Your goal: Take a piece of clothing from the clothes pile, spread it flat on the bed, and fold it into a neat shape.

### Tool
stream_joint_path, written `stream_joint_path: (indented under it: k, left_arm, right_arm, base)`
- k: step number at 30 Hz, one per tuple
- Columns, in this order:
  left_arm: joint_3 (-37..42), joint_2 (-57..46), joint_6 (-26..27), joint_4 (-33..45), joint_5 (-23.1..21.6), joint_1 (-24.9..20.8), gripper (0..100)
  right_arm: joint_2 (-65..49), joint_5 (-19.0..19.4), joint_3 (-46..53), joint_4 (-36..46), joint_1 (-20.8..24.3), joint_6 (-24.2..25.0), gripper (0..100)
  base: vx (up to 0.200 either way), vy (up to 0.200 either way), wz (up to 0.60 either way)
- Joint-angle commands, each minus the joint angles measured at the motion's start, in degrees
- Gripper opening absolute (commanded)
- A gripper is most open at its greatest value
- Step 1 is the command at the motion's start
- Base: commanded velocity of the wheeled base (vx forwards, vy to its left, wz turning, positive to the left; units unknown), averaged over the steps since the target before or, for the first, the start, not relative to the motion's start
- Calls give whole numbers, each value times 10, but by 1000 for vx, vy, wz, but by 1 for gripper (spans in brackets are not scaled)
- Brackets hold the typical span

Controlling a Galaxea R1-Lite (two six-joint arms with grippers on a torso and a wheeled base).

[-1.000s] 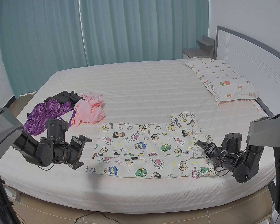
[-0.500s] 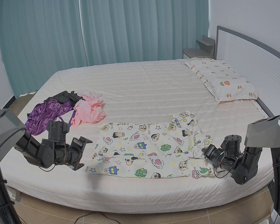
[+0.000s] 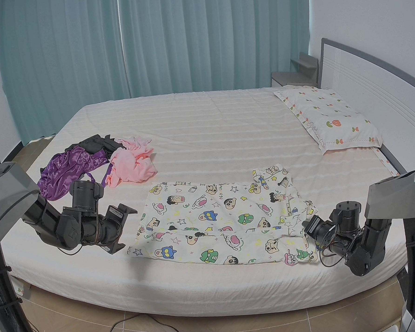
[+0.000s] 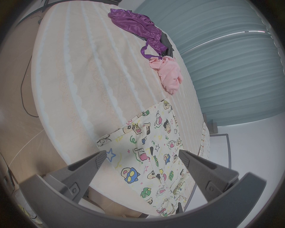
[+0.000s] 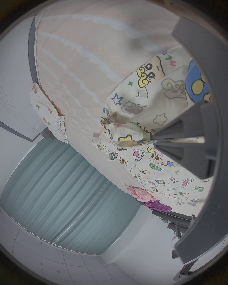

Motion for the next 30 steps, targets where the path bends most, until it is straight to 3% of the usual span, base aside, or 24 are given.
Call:
stream_joint_path:
  k: [1, 2, 13, 30]
  left_arm:
    - [0, 1, 0, 0, 1, 0, 100]
    - [0, 1, 0, 0, 1, 0, 100]
    - [0, 2, 0, 0, 2, 0, 100]
    - [-1, 2, 0, 0, 2, 0, 100]
  right_arm:
    - [1, 1, 0, 1, 0, 0, 0]
    - [0, 0, 2, -1, 0, 0, 100]
    - [-13, 2, -12, -8, -13, -4, 100]
    - [8, 5, -63, 55, -30, -2, 100]
  base:
    - [0, 0, 0]
    - [0, 0, 0]
    - [0, 0, 0]
    - [0, 0, 0]
